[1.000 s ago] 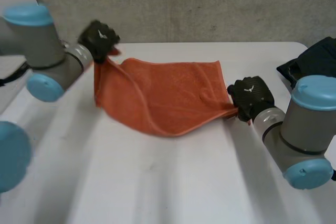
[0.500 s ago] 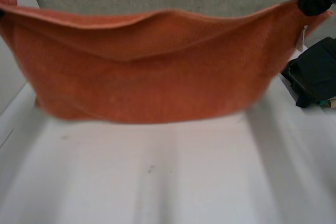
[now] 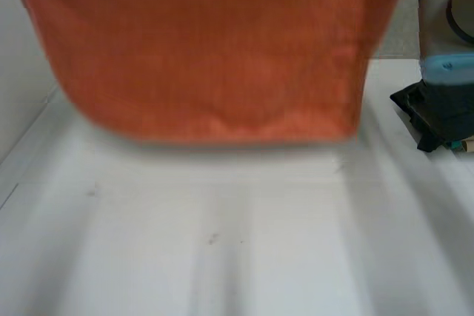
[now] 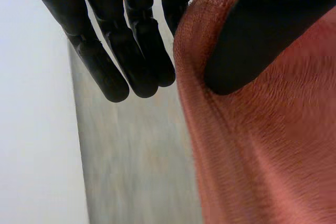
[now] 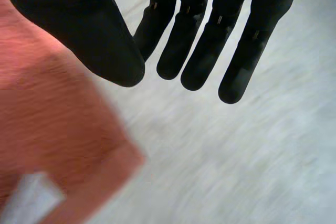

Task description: Fold the laundry.

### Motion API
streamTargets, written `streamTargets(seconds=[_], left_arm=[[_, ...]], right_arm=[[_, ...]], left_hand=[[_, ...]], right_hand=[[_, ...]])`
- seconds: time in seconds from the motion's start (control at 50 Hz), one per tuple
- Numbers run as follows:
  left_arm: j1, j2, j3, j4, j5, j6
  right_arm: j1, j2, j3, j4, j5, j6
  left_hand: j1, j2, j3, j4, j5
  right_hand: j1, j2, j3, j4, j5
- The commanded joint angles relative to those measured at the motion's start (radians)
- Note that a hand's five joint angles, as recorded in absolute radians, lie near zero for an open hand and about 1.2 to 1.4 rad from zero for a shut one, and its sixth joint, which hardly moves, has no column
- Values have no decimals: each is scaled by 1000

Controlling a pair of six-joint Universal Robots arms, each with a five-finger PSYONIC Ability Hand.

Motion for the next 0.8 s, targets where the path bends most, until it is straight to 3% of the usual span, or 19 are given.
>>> streamTargets(seconds=[0.02, 0.2, 0.4, 0.46, 0.48, 0.54, 0.62, 0.8], left_arm=[[-30, 10, -5, 163, -73, -251], [-30, -39, -154, 159, -59, -141], [-34, -68, -393, 88, 44, 37], [-33, -18, -456, 76, 76, 114], [-33, 18, -482, 71, 85, 140], [-39, 87, -514, 62, 102, 172], [-48, 225, -550, 27, 122, 198], [-105, 516, -536, -140, 187, 195]], right_arm=[[-10, -22, 28, -208, 12, 85], [-19, -8, 92, -14, -34, 75], [-28, 1, 339, 255, -164, 75], [-25, 4, 409, 298, -197, 76], [-22, 4, 434, 316, -203, 84], [-7, 6, 460, 342, -204, 111], [28, 0, 488, 375, -186, 203], [148, 72, 466, 382, -180, 573]], left_hand=[[243, 199, 205, 195, 240], [243, 199, 205, 195, 240], [243, 199, 205, 195, 240], [243, 199, 205, 195, 240], [243, 199, 205, 195, 240], [243, 199, 205, 195, 240], [243, 199, 205, 195, 240], [243, 199, 205, 195, 240]], right_hand=[[253, 220, 206, 203, 200], [253, 220, 206, 203, 200], [253, 220, 206, 203, 200], [-248, -281, -295, -298, -301], [-592, -625, -639, -642, -646], [-941, -974, -988, -992, -995], [-969, -1001, -1015, -1019, -1022], [-969, -1001, -1015, -1019, -1022]])
